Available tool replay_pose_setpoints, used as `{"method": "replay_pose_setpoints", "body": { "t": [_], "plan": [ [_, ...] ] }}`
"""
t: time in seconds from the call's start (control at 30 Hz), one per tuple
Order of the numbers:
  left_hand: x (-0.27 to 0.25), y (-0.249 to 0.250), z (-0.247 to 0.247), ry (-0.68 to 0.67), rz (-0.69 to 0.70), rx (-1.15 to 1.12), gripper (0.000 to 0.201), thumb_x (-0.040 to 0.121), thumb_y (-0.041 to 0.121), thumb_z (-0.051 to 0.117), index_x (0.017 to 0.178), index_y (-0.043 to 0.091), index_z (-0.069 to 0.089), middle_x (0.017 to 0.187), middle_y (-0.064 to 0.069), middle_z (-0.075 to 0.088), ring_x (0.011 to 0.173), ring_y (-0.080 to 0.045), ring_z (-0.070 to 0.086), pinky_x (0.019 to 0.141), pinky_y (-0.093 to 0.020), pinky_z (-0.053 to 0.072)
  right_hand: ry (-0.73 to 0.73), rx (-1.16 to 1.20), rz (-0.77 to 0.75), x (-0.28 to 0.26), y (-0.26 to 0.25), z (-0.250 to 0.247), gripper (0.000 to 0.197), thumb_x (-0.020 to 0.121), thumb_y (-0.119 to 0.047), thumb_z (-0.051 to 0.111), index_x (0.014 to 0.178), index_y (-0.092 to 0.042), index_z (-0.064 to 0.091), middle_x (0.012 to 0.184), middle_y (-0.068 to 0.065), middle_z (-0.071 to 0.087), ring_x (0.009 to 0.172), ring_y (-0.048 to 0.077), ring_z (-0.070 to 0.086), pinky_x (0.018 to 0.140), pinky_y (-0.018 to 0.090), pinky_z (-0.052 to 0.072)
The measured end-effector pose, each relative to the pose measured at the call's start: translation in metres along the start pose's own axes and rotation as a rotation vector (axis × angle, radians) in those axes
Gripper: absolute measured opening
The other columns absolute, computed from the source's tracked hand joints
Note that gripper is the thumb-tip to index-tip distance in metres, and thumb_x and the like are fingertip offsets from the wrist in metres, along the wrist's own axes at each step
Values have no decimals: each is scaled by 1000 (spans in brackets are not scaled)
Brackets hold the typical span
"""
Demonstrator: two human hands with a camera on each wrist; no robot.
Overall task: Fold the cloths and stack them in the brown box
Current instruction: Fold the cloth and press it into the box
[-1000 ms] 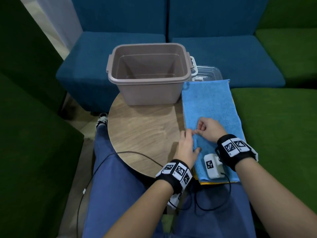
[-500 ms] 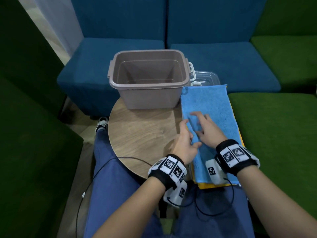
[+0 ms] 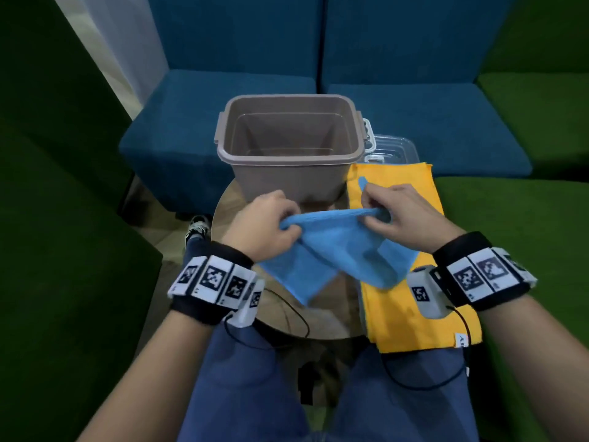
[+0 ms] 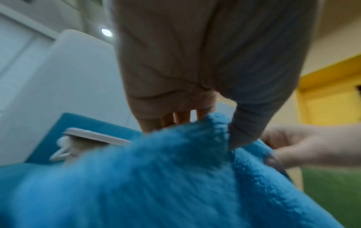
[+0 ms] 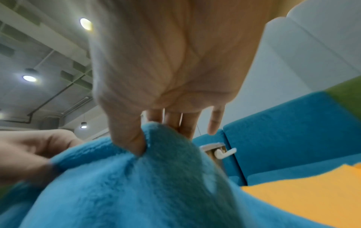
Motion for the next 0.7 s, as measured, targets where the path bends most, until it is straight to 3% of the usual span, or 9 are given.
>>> {"method": "replay_pose_setpoints", "body": {
  "t": [0.07, 0.13, 0.2, 0.27, 0.33, 0.4, 0.47, 0.53, 0.7],
  "plan": [
    [-8, -18, -13, 77, -111, 29, 14, 78, 30, 54, 83, 23, 64, 86, 4, 54, 86, -21, 55, 76, -39, 48, 24, -7, 40, 2, 1, 6, 21, 93, -27, 61, 85, -22, 42, 58, -6, 42, 54, 14, 39, 64, 23, 25],
    [-18, -37, -25, 147, -154, 1, 15, 72, 36, 45, 73, 29, 58, 82, 5, 55, 82, -24, 57, 74, -42, 49, 22, -46, 90, 3, 8, 7, 16, 93, -32, 62, 92, -22, 50, 59, -4, 47, 58, 19, 43, 70, 30, 29],
    [-26, -52, -32, 221, -144, -64, 22, 69, 37, 40, 71, 27, 60, 76, 4, 54, 76, -25, 56, 72, -42, 49, -19, -127, 107, 2, 15, 4, 15, 90, -33, 67, 95, -21, 61, 72, -7, 51, 71, 18, 47, 76, 35, 27],
    [-34, -67, -39, 341, -137, -145, 29, 73, 28, 45, 83, 14, 68, 80, -2, 60, 76, -21, 58, 74, -38, 49, -66, -244, 169, -1, 24, 0, 11, 89, -30, 67, 96, -21, 68, 85, -6, 50, 88, 20, 50, 81, 37, 24],
    [-45, -78, -45, 452, -139, -268, 22, 79, 18, 52, 92, 11, 68, 84, -3, 65, 78, -11, 59, 76, -31, 50, 30, -268, 266, -8, 37, -7, 11, 91, -31, 64, 95, -22, 69, 91, -5, 52, 98, 23, 51, 89, 40, 25],
    [-55, -86, -49, 539, -137, -409, 6, 88, 13, 60, 91, 16, 65, 82, 6, 66, 75, -1, 58, 73, -21, 49, 185, -141, 322, -18, 43, -17, 21, 89, -37, 57, 92, -19, 67, 89, -4, 55, 93, 22, 53, 89, 40, 33],
    [-62, -92, -50, 610, -146, -497, 18, 93, 5, 59, 86, 21, 60, 75, 16, 65, 71, 6, 57, 69, -12, 47, 288, 96, 333, -25, 41, -26, 22, 87, -35, 53, 89, -15, 64, 79, 2, 58, 78, 18, 53, 75, 26, 40],
    [-65, -94, -50, 663, -154, -541, 25, 95, 1, 55, 84, 23, 58, 71, 25, 64, 68, 10, 56, 67, -6, 44, 320, 252, 319, -32, 31, -34, 14, 89, -28, 58, 87, -15, 62, 76, 4, 59, 69, 10, 50, 63, 15, 37],
    [-52, -100, -51, 701, -162, -564, 26, 95, 4, 56, 80, 24, 57, 72, 14, 59, 63, 10, 54, 62, -6, 43, 386, 374, 342, -29, 24, -44, 8, 93, -12, 64, 87, -7, 64, 77, 8, 60, 71, 9, 49, 61, 17, 38]
  ]
}}
Point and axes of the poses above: each hand's wrist, its own x-axis towards the middle knuckle, its own z-axis out of the palm, y = z × x, the point moved 2 cm from there along x, towards the middle knuckle
